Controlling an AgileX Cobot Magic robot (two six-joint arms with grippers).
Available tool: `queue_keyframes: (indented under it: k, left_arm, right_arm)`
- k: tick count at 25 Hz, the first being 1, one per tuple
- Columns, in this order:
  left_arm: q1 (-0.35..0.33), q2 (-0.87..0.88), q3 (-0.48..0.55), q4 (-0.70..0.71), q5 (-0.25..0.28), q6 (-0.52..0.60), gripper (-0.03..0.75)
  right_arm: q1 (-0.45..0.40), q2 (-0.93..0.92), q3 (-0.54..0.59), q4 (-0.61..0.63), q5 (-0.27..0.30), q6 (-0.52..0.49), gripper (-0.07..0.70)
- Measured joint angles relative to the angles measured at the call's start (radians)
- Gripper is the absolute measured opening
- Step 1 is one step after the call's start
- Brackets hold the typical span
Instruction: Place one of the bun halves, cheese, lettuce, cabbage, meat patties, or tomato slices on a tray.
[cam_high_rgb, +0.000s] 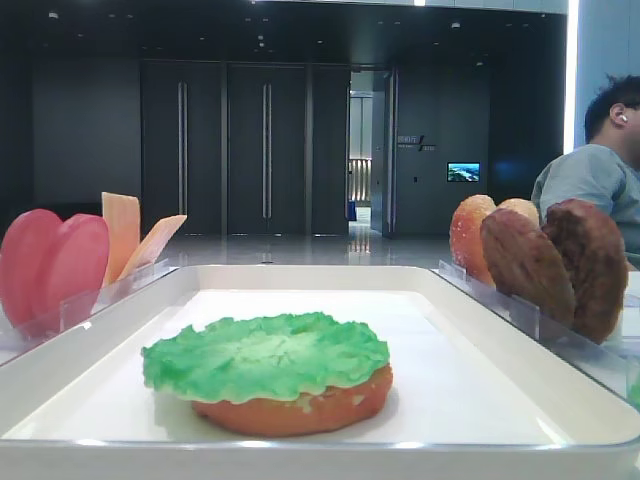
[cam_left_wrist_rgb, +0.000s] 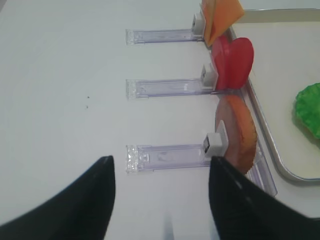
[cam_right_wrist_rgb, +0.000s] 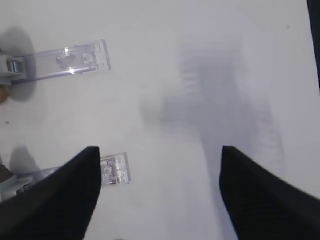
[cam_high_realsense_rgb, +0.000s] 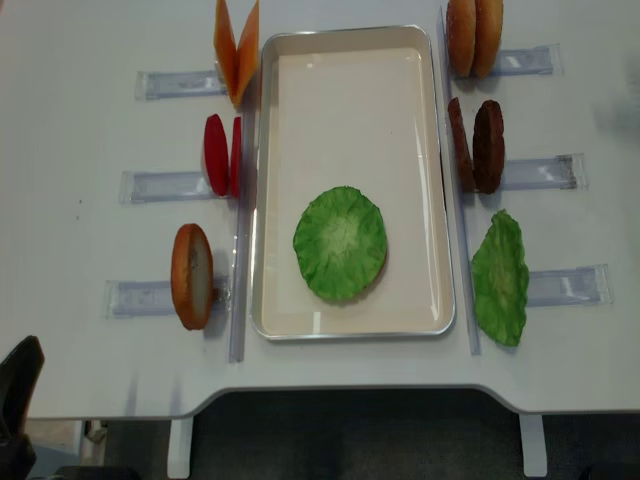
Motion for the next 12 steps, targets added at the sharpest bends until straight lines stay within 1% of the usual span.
queue_keyframes:
  k: [3, 5, 12]
  left_arm:
    - [0.000, 0.000, 0.000, 0.000, 0.000, 0.000, 0.452]
    - [0.000, 0.000, 0.000, 0.000, 0.000, 0.000, 0.452]
    - [0.000, 0.000, 0.000, 0.000, 0.000, 0.000, 0.452]
  right_arm:
    - [0.000, -0.023, 0.001, -0.006, 0.000, 0.000, 0.487]
    - [0.000, -0.055, 0.024, -0.006, 0.000, 0.000, 0.487]
    - [0.000, -0.259, 0.185, 0.017, 0.000, -0.006, 0.487]
